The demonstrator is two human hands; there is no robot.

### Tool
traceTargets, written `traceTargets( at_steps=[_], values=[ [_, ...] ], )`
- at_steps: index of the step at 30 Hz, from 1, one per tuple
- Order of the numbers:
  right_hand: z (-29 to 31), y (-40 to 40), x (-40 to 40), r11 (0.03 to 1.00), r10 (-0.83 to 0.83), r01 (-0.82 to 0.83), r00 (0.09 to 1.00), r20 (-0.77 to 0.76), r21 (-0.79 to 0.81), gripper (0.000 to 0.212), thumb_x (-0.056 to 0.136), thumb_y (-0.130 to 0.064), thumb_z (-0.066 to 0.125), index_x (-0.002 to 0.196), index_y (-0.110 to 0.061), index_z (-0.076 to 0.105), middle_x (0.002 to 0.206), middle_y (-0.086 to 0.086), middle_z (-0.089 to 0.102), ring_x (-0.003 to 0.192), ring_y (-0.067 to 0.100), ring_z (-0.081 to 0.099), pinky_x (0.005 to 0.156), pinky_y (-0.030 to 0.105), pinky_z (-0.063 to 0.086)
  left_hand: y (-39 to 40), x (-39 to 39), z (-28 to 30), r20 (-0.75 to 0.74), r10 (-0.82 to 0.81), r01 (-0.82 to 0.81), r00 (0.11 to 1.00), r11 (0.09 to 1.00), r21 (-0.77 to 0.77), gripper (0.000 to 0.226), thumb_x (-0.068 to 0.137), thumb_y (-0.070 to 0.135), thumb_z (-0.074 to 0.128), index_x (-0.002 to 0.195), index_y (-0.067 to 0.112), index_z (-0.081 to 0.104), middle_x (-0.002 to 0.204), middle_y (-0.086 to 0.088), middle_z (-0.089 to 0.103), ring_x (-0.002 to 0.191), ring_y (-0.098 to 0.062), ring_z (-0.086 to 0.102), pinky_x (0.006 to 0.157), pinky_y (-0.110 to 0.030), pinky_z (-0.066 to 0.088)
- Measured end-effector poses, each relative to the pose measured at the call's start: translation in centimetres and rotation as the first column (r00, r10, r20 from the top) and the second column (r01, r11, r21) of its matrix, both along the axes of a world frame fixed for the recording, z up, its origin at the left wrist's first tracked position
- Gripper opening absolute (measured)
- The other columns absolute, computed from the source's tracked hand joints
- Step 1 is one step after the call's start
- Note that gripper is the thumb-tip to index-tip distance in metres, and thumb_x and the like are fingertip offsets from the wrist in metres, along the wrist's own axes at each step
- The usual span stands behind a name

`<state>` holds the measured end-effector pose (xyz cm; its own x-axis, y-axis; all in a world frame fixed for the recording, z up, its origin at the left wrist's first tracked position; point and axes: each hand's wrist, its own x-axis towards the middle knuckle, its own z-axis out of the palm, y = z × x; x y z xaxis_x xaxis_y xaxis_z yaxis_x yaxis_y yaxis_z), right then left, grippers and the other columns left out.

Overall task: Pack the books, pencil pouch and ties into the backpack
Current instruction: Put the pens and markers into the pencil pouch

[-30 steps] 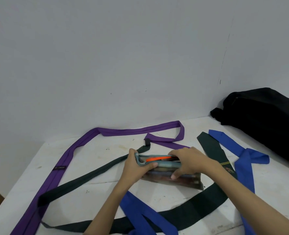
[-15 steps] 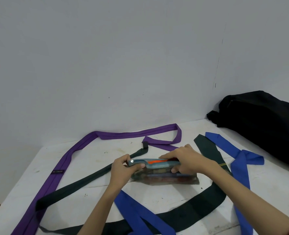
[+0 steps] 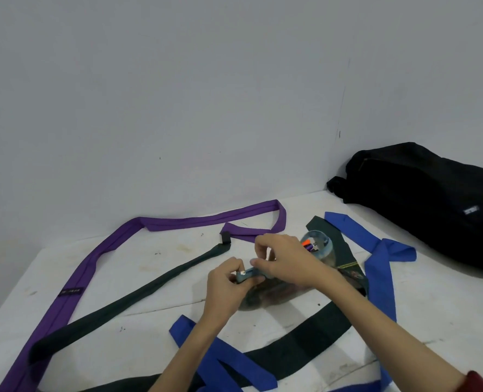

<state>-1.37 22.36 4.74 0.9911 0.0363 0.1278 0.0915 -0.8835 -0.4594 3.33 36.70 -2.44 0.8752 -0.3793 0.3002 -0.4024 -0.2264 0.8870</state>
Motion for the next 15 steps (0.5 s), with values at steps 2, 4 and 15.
traceTargets(
  at_steps=[2, 4, 15],
  values=[
    [-0.5, 0.3, -0.1, 1.0, -0.027, 0.027, 0.999, 0.037, 0.005, 0.022, 0.089, -0.038, 0.058, 0.075, -0.023, 0.051, 0.078, -0.013, 0.052, 0.078, 0.009, 0.051, 0.081, 0.029, 0.039, -0.5, -0.2, 0.0, 0.005, -0.029, 0.029, 1.0, 0.999, -0.015, 0.034, 0.071, 0.013, 0.079, 0.06, 0.026, 0.05, 0.056, 0.011, 0.05, 0.057, -0.005, 0.045, 0.056, -0.022, 0.043],
    [-0.7, 0.2, -0.3, 0.995, -0.058, 0.052, 0.996, 0.064, 0.085, 0.023, 0.087, -0.04, 0.061, 0.073, -0.022, 0.055, 0.079, -0.014, 0.052, 0.079, 0.009, 0.052, 0.084, 0.033, 0.042, -0.8, 0.0, 0.1, -0.006, -0.056, 0.056, 0.998, 0.998, 0.0, 0.02, 0.072, 0.014, 0.079, 0.069, 0.023, 0.061, 0.064, 0.007, 0.059, 0.064, -0.01, 0.055, 0.063, -0.029, 0.051],
    [-1.0, 0.6, -1.1, 0.956, -0.106, 0.083, 0.992, 0.067, 0.28, 0.022, 0.08, -0.036, 0.071, 0.071, -0.018, 0.062, 0.078, -0.007, 0.06, 0.08, 0.012, 0.057, 0.08, 0.037, 0.052, 2.3, -0.5, 1.2, -0.236, -0.186, 0.191, 0.954, 0.982, -0.002, 0.015, 0.083, 0.008, 0.068, 0.085, 0.022, 0.072, 0.079, 0.004, 0.073, 0.072, -0.024, 0.07, 0.07, -0.038, 0.056]
  ],
)
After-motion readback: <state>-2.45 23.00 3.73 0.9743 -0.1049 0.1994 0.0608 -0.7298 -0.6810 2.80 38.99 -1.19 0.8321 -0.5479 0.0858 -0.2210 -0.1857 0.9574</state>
